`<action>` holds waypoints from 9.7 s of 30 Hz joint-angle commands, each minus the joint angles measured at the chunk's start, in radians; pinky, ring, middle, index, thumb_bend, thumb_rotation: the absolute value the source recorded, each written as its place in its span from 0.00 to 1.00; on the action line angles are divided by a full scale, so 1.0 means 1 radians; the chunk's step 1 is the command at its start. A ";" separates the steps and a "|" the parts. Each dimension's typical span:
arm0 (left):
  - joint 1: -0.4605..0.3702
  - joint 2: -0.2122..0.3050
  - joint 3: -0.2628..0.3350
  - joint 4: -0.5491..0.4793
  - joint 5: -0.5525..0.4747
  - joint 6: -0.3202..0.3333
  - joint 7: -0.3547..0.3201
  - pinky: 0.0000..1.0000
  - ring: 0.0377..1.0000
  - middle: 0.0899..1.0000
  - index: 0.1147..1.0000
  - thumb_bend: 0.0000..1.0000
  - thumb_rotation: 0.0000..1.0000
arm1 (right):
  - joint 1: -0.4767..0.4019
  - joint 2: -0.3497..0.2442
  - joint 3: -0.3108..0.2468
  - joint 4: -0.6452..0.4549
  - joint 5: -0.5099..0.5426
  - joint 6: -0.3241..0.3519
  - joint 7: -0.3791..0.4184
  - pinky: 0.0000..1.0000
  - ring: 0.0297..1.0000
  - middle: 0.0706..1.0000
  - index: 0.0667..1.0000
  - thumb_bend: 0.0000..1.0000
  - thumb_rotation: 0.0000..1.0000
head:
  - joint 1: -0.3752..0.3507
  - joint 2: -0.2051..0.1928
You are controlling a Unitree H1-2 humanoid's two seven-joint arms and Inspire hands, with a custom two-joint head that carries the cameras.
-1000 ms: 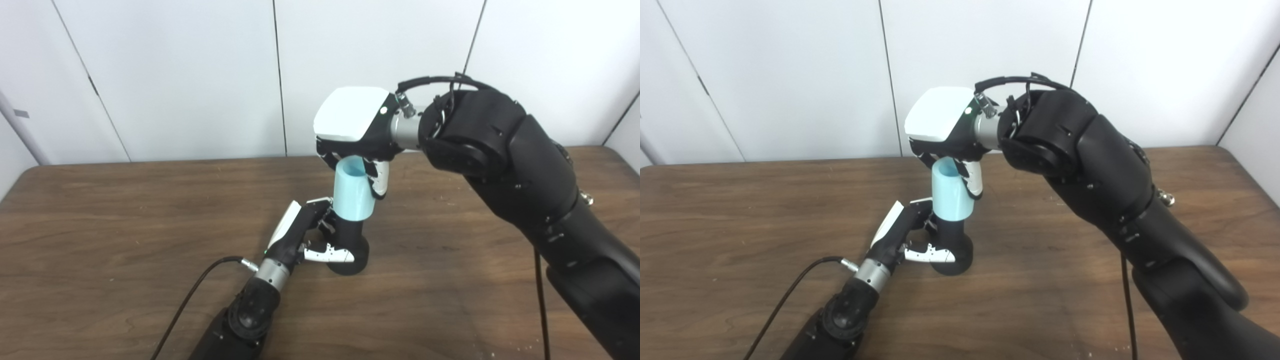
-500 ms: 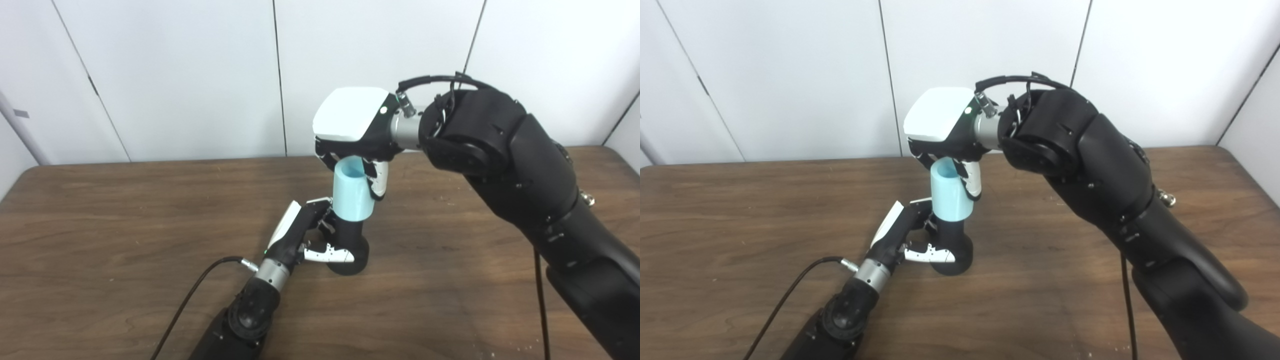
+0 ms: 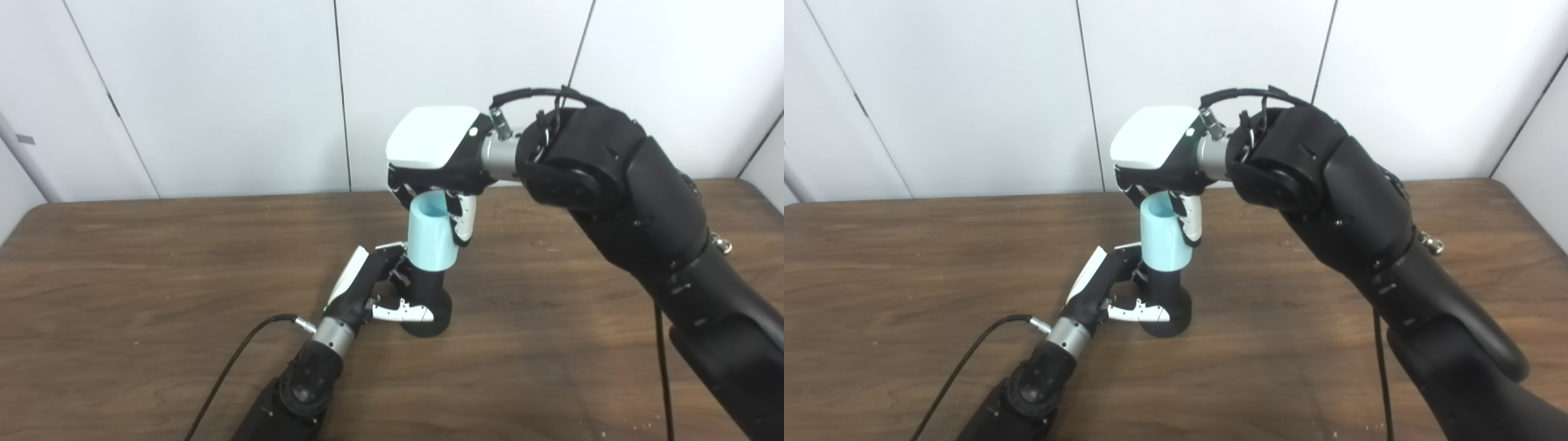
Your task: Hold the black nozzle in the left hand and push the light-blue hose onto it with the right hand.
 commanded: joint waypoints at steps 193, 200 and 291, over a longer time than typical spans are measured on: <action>0.153 0.028 -0.051 0.045 0.045 0.133 -0.106 0.37 0.41 0.39 0.44 0.52 0.00 | 0.504 0.001 -0.234 -0.106 0.195 -0.226 -0.643 1.00 1.00 1.00 1.00 0.95 0.55 | 0.013 0.021; 0.150 0.027 -0.052 0.049 0.048 0.130 -0.104 0.37 0.41 0.40 0.44 0.52 0.00 | 0.497 -0.033 -0.204 -0.097 0.187 -0.253 -0.627 1.00 1.00 1.00 1.00 0.96 0.56 | 0.015 0.021; 0.158 0.031 -0.059 0.000 0.058 0.174 -0.110 0.36 0.41 0.40 0.44 0.52 0.00 | 0.534 -0.247 0.086 -0.051 0.165 -0.387 -0.873 0.95 1.00 0.99 0.98 1.00 0.67 | 0.028 0.038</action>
